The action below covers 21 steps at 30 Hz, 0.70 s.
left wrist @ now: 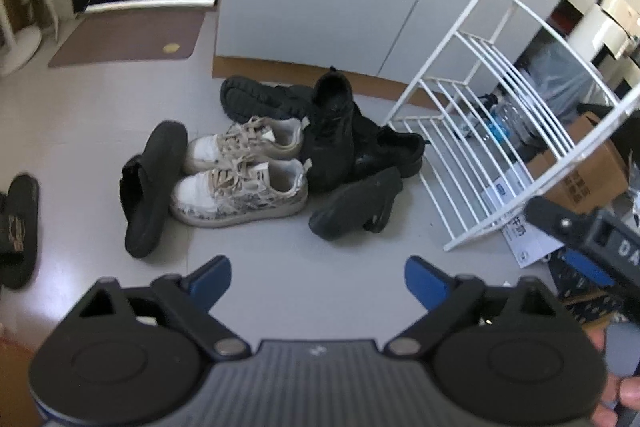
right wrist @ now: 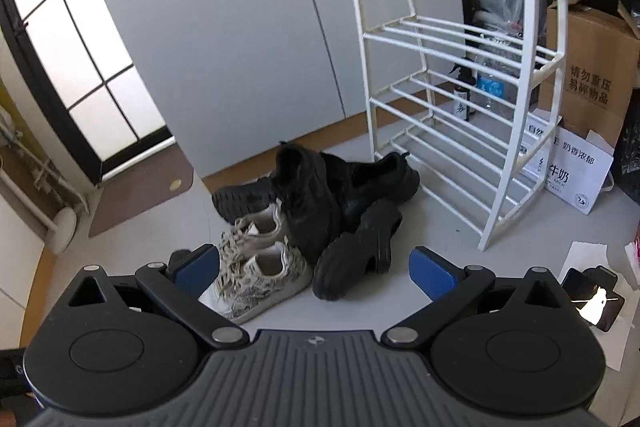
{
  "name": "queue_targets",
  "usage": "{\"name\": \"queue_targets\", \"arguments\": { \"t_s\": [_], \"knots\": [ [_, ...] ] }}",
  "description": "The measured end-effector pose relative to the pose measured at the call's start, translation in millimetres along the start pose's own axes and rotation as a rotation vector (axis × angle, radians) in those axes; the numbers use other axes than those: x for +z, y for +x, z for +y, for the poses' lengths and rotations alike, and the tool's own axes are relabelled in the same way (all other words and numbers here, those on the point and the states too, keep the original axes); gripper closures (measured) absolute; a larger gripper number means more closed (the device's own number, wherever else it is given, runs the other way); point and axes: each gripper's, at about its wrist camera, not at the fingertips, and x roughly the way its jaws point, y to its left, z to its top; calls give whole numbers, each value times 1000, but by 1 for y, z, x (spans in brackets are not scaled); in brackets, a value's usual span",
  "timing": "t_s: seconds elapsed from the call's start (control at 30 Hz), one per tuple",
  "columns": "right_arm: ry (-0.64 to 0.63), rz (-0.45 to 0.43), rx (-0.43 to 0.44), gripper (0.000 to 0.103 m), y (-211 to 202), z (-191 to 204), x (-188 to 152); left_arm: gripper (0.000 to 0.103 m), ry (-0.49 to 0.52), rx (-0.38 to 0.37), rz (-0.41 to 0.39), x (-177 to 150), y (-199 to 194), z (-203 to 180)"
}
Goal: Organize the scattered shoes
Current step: 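Move both tools toward the pile of shoes in front of the rack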
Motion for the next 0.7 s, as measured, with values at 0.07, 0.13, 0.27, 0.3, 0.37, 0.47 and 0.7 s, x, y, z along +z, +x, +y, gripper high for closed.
{"name": "queue_targets", "arguments": {
  "t_s": [0.07,0.13,0.27,0.3,0.37,0.47,0.7],
  "knots": [
    [-3,0,9,0,-5,-1,0,13,6,39,8,-1,-2,-3],
    [-6,1,17,0,-10,-2,0,13,5,49,10,-3,-10,3],
    [-13,2,35,0,-19,-3,0,13,19,83,-8,0,-25,1],
    [-10,1,38,0,-13,-1,6,13,24,92,-15,0,-27,-1],
    [-9,-4,49,0,-11,0,13,13,30,107,-27,2,-31,-3],
    [-22,-16,50,0,-13,-2,13,13,22,103,-31,7,-30,-3],
    [-117,19,111,0,-13,0,25,13,39,90,-51,14,-14,-7]
  ]
}}
